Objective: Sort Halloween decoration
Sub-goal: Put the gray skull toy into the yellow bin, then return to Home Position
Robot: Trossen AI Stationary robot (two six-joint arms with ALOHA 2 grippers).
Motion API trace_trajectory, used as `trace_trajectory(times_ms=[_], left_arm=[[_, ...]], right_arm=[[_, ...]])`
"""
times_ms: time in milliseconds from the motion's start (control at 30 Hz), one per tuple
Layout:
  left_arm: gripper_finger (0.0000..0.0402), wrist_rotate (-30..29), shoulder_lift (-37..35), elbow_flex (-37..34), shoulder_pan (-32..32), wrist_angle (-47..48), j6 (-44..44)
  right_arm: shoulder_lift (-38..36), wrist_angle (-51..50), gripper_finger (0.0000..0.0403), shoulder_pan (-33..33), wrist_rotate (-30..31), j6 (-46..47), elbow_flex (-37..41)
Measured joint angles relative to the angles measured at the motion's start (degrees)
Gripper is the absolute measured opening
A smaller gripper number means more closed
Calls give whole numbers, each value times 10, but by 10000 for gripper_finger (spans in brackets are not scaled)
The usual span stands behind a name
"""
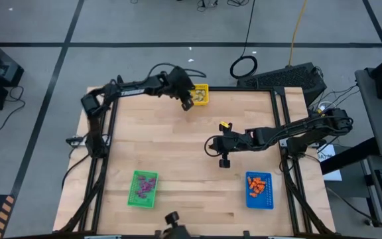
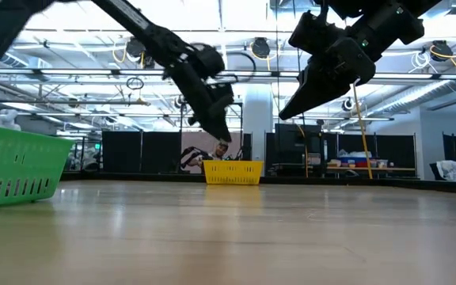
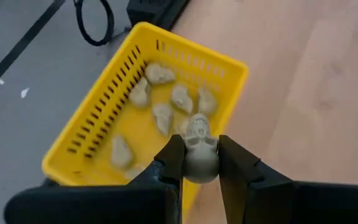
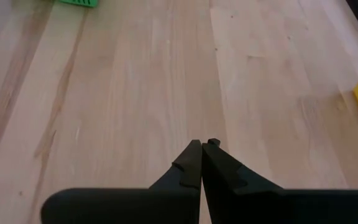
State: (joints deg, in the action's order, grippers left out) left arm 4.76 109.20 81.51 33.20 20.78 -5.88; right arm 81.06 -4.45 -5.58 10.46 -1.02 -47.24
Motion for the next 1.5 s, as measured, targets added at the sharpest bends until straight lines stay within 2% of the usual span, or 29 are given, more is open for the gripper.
trace_trajectory(times_ms=[167, 300, 733, 967, 1100, 1167, 1267, 1500], left_arm=[[55, 0, 78, 87, 10, 42, -7], [54, 0, 125, 127, 19, 62, -9], [59, 10, 164, 145, 39, 90, -20], [168, 9, 154, 145, 27, 91, -21], [196, 3, 139, 145, 23, 87, -20], [191, -10, 129, 145, 21, 80, -21], [162, -18, 110, 145, 16, 63, -24], [45, -19, 96, 146, -5, -16, -18]], right_arm=[[0, -1, 0, 0, 0, 2, 0], [0, -1, 0, 0, 0, -2, 0], [0, -1, 0, 7, 0, -12, 0], [0, -1, 0, 10, 2, -19, 0], [0, -1, 0, 10, 2, -31, 0], [0, -3, 0, 10, 2, -35, 0], [0, -5, 0, 10, 2, -46, 0], [0, 16, 0, 42, 2, -84, 16]])
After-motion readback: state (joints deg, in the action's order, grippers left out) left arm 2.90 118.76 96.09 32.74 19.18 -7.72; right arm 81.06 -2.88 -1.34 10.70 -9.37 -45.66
